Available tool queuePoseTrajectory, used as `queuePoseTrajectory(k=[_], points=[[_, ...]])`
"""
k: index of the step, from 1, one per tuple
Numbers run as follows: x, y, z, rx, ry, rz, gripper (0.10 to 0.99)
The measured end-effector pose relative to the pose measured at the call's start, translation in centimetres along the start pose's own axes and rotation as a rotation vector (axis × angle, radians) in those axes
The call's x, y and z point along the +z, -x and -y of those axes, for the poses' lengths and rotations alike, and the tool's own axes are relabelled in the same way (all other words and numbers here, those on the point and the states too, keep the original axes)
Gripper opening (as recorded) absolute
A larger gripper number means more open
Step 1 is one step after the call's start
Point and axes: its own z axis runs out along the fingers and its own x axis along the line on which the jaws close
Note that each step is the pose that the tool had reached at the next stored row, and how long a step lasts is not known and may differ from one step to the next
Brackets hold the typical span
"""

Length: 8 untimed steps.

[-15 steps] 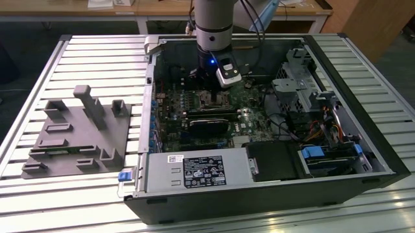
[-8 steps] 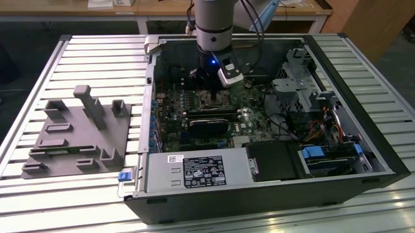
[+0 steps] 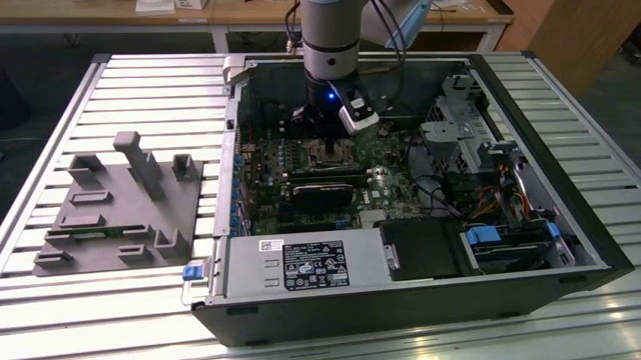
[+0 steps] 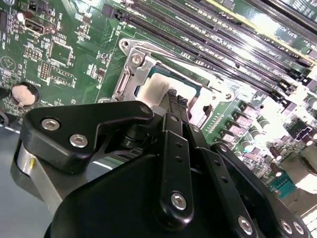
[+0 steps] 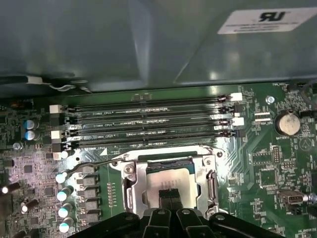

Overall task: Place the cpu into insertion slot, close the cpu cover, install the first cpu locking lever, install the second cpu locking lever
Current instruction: 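Close the cpu cover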

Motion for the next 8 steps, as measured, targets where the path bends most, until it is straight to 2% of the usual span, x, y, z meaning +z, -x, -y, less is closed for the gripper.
queuePoseTrajectory(k=[8], points=[[-0.04,-1.04,0.1,-0.007,0.0,-0.0002,0.106]])
